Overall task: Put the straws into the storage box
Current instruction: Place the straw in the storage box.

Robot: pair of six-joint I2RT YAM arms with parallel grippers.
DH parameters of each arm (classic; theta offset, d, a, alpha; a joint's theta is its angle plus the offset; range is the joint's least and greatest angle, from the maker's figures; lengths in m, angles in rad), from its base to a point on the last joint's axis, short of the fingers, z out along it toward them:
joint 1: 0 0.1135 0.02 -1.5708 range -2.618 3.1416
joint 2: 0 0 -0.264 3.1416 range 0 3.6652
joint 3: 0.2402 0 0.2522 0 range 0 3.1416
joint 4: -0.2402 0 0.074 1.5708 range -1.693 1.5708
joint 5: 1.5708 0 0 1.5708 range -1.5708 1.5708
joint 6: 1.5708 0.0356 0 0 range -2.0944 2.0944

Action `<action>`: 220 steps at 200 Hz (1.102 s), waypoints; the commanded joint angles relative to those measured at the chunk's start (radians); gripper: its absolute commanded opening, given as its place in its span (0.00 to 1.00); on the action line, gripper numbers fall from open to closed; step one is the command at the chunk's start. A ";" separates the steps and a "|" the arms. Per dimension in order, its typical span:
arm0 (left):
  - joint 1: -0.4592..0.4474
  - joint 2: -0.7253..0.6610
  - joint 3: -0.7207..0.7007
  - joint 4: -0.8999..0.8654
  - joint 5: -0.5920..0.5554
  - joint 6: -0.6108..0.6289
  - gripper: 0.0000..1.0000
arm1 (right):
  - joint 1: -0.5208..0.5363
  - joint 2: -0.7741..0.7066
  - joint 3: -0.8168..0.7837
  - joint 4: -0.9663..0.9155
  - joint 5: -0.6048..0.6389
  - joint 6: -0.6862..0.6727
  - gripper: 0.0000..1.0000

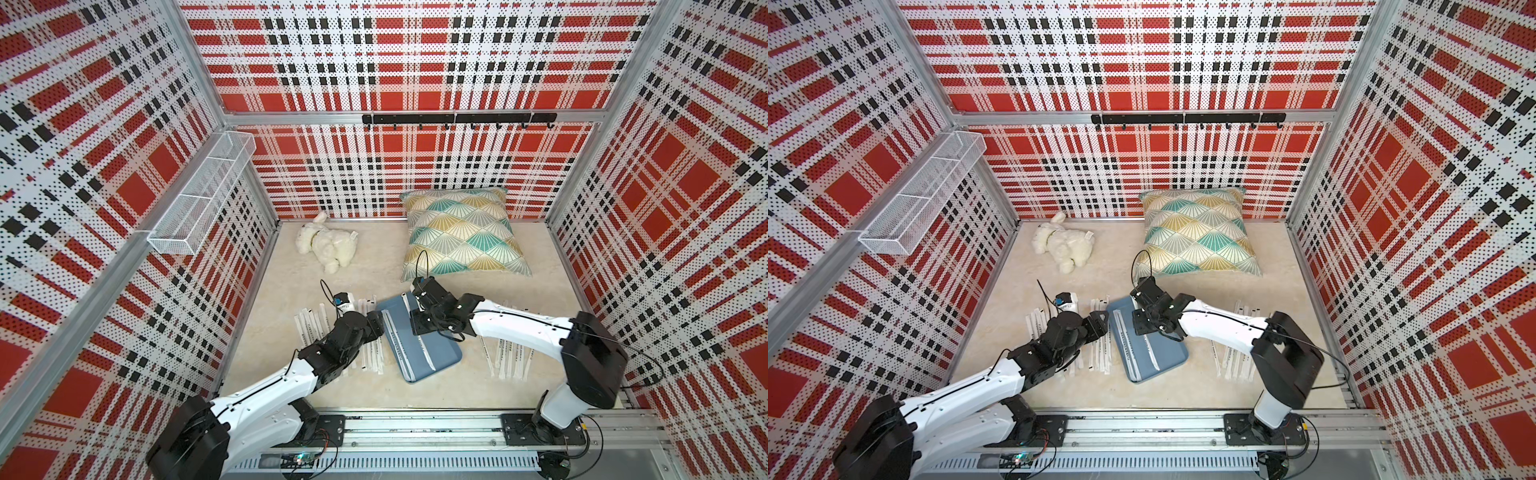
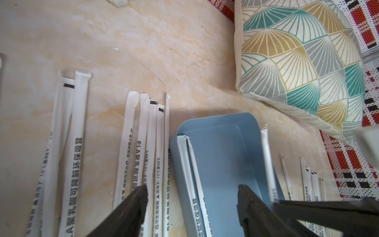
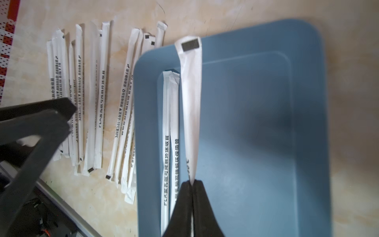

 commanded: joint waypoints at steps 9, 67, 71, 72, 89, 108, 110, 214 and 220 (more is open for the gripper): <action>0.068 -0.052 -0.027 -0.079 0.004 -0.014 0.73 | 0.020 0.097 0.015 0.104 -0.092 0.040 0.09; 0.232 -0.082 -0.039 -0.079 0.106 0.030 0.71 | 0.027 0.189 0.020 0.119 -0.141 0.029 0.10; 0.237 -0.080 -0.037 -0.078 0.110 0.034 0.70 | 0.027 0.192 0.022 0.118 -0.141 0.027 0.10; 0.239 -0.079 -0.036 -0.077 0.111 0.035 0.70 | 0.027 0.193 0.022 0.118 -0.140 0.026 0.10; 0.252 -0.062 -0.023 -0.080 0.116 0.054 0.70 | 0.027 0.208 0.038 0.096 -0.132 0.012 0.11; 0.259 -0.042 -0.008 -0.099 0.108 0.069 0.68 | 0.027 0.207 0.047 0.087 -0.130 0.010 0.16; 0.261 -0.040 -0.007 -0.101 0.106 0.070 0.68 | 0.027 0.205 0.048 0.086 -0.130 0.010 0.16; 0.382 0.133 0.073 -0.149 0.133 0.170 0.27 | 0.025 0.020 0.081 -0.011 0.008 0.022 0.32; 0.367 0.151 0.084 -0.150 0.124 0.176 0.25 | 0.025 0.020 0.075 -0.006 0.008 0.027 0.32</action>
